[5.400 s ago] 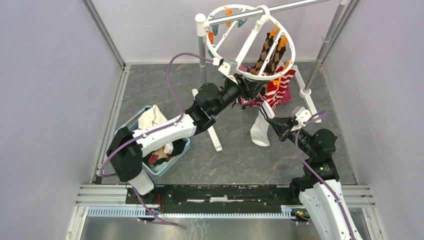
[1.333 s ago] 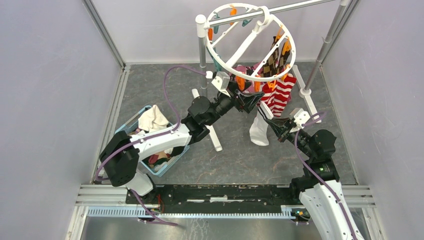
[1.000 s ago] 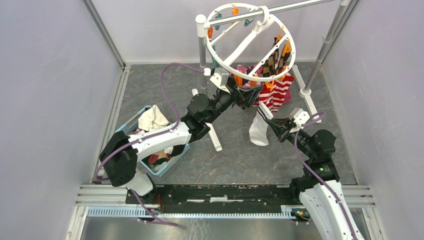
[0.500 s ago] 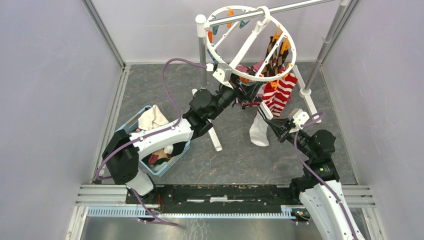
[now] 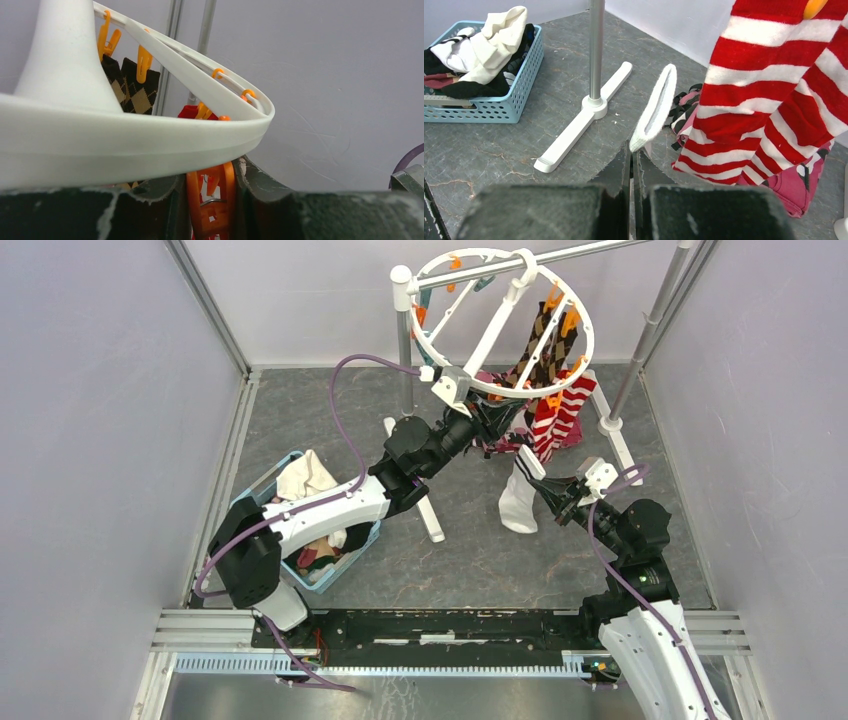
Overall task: Clip the socks to the hanger
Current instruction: Open the clamp at the hanger.
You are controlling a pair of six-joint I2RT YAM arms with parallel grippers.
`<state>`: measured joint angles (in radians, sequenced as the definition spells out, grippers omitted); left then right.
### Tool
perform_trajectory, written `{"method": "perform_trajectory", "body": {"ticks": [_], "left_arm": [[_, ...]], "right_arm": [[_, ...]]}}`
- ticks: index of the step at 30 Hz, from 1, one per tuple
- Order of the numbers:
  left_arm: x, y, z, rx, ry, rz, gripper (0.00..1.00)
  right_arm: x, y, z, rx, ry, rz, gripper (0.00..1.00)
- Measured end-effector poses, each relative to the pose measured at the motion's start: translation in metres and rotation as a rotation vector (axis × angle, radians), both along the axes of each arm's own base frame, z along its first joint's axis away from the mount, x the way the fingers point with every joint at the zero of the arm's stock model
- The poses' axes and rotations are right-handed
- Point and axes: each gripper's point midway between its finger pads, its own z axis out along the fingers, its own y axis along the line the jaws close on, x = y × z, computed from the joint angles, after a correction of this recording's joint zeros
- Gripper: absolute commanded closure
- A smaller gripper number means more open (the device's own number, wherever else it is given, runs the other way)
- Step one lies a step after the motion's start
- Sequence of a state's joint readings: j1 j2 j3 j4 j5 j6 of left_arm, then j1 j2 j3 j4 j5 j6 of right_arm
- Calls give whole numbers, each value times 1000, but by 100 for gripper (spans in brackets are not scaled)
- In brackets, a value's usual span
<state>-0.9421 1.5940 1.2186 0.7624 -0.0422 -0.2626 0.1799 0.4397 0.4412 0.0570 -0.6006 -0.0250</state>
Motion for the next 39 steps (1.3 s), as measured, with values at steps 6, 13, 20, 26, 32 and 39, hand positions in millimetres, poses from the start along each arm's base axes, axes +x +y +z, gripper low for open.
{"method": "perform_trajectory", "body": {"ticks": [6, 13, 20, 26, 32, 39], "left_arm": [[0, 0, -1, 4, 3, 0, 80], [0, 0, -1, 3, 3, 1, 54], [0, 0, 9, -12, -8, 1, 47], [3, -5, 7, -10, -6, 0, 41], [5, -8, 3, -4, -3, 0, 37], [7, -10, 1, -4, -3, -1, 32]], "right_arm": [[0, 0, -1, -1, 3, 2, 100], [0, 0, -1, -1, 6, 2, 100], [0, 0, -1, -1, 6, 2, 100], [-1, 0, -1, -1, 6, 2, 100], [-2, 0, 0, -2, 0, 4, 100], [-3, 1, 0, -3, 0, 6, 100]]}}
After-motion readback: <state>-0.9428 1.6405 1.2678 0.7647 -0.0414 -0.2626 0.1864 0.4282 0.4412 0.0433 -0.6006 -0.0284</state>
